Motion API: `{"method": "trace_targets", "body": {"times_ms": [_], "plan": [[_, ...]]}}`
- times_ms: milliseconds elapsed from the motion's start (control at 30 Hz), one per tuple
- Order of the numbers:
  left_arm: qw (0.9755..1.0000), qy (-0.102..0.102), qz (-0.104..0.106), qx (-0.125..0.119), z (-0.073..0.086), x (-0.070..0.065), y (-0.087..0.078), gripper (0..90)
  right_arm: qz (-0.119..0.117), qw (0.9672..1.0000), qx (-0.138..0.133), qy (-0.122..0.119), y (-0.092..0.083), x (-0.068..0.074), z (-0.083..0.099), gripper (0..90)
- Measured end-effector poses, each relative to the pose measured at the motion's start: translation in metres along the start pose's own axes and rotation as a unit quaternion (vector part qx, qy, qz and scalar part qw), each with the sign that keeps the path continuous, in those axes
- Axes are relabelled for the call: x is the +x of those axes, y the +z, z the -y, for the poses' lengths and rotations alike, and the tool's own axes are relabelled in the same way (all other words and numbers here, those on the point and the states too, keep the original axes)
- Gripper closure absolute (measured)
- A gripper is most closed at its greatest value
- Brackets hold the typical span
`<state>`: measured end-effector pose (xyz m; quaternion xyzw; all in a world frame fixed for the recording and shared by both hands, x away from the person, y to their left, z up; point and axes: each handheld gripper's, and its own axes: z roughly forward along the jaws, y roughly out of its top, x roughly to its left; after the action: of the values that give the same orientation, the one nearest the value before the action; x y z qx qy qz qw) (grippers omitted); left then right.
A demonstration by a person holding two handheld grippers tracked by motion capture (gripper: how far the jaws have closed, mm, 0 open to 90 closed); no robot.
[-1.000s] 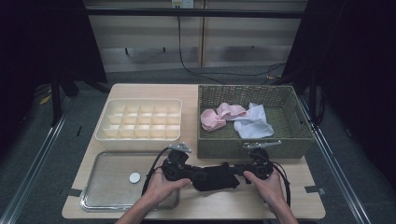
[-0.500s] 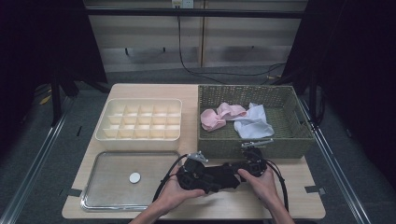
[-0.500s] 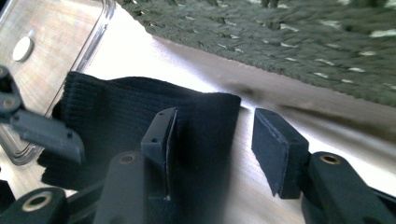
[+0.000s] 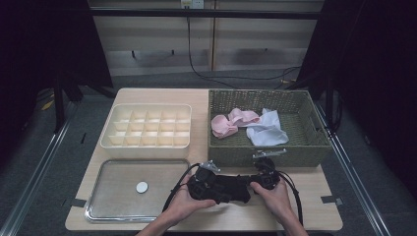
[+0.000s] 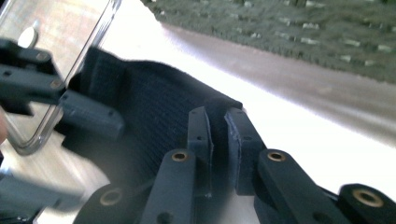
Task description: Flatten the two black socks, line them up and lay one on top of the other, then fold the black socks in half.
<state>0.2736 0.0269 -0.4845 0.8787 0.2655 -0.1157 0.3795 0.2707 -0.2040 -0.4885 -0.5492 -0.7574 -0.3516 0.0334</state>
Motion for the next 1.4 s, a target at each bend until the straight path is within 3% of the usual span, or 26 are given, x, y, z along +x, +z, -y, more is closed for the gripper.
{"method": "trace_targets", "body": {"times_ms": [133, 233, 367, 600, 767, 900, 1100, 1133, 1300, 1333, 1400], "plan": [[1.0000, 0.004, 0.005, 0.003, 0.000, 0.001, 0.001, 50.3, -0.006, 1.0000, -0.004, 0.005, -0.004, 0.000, 0.006, 80.2], [0.9999, 0.014, 0.003, 0.006, 0.001, 0.001, 0.002, 49.2, -0.010, 0.9999, -0.005, 0.010, -0.006, -0.002, 0.008, 66.0], [0.9998, 0.020, -0.003, 0.008, 0.001, -0.001, 0.002, 49.1, -0.014, 0.9996, -0.011, 0.023, -0.004, -0.007, 0.009, 55.1], [0.9996, 0.026, -0.008, 0.008, 0.002, -0.002, 0.003, 49.2, -0.038, 0.9988, -0.012, 0.029, 0.004, -0.002, 0.006, 59.4], [0.9994, 0.034, -0.005, 0.007, 0.003, -0.003, 0.004, 48.5, -0.050, 0.9980, -0.012, 0.038, 0.006, -0.002, 0.006, 75.7], [0.9996, 0.026, -0.005, 0.004, 0.003, -0.003, 0.005, 48.2, -0.058, 0.9972, -0.023, 0.041, 0.003, 0.000, 0.002, 80.1], [0.9998, 0.020, 0.003, -0.002, 0.003, -0.006, 0.009, 48.2, -0.073, 0.9958, -0.038, 0.039, -0.001, 0.007, -0.007, 79.9], [0.9998, 0.017, -0.005, -0.002, 0.003, -0.006, 0.008, 49.4, -0.073, 0.9959, -0.038, 0.038, -0.001, 0.008, -0.007, 79.6], [0.9999, 0.011, 0.001, -0.003, 0.004, -0.003, 0.007, 55.0, -0.057, 0.9974, -0.029, 0.031, -0.007, 0.006, -0.003, 71.7], [0.9999, 0.015, 0.001, -0.003, 0.004, -0.004, 0.007, 55.1, -0.052, 0.9977, -0.027, 0.034, -0.010, 0.004, 0.000, 66.2], [0.9999, 0.013, 0.002, -0.004, 0.004, -0.004, 0.008, 55.4, -0.053, 0.9976, -0.024, 0.037, -0.014, 0.001, 0.005, 66.2]]}}
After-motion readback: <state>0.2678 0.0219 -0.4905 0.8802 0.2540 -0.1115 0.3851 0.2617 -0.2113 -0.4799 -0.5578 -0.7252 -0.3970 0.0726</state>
